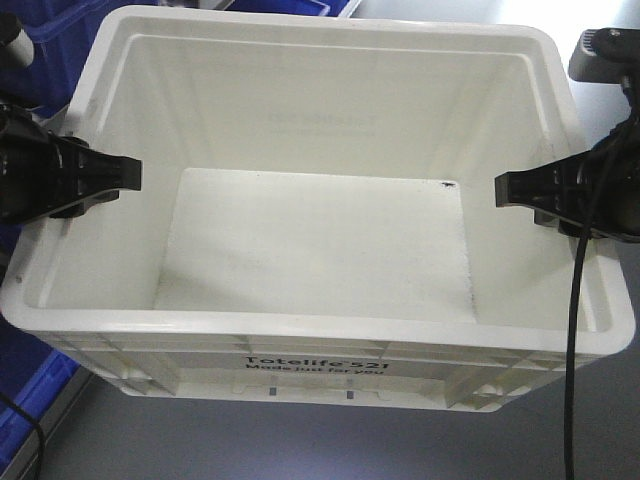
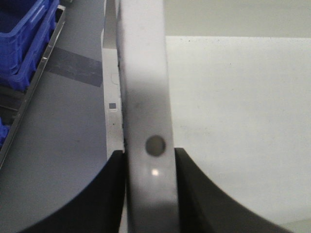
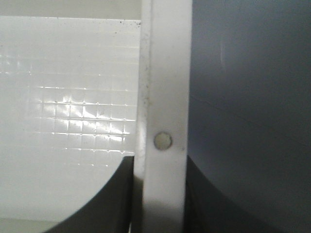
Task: Move bin from left to right shelf
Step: 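Hold the tote level with both grippers while the base turns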
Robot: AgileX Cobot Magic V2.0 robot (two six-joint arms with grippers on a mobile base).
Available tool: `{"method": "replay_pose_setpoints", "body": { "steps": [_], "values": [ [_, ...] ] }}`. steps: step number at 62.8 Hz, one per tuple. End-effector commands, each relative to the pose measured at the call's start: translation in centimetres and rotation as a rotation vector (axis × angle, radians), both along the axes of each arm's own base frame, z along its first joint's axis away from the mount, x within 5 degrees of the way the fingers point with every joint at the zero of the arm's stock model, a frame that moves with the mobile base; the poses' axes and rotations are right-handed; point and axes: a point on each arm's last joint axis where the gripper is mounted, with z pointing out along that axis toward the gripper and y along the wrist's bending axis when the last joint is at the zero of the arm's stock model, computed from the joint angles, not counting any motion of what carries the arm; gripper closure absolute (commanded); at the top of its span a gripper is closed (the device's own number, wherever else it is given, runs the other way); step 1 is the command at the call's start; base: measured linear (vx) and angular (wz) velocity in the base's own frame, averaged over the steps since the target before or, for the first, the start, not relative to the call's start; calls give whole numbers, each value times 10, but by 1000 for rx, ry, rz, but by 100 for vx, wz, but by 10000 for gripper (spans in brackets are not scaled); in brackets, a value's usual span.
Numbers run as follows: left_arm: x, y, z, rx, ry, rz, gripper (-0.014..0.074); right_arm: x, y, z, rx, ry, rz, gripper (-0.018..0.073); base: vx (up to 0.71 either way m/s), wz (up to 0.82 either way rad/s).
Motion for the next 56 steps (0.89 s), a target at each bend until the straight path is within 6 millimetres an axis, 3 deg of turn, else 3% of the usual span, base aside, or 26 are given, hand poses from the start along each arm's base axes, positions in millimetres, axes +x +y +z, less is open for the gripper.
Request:
{"method": "replay_pose_setpoints", "body": {
  "steps": [1, 56],
  "values": [
    [-3, 0, 31, -49, -205, -46, 558, 3, -10, 22, -59, -159, -4, 564, 12, -48],
    [-3, 0, 31, -49, -205, -46, 558, 3, -10, 22, -60, -158, -4, 564, 14, -46]
  ]
}}
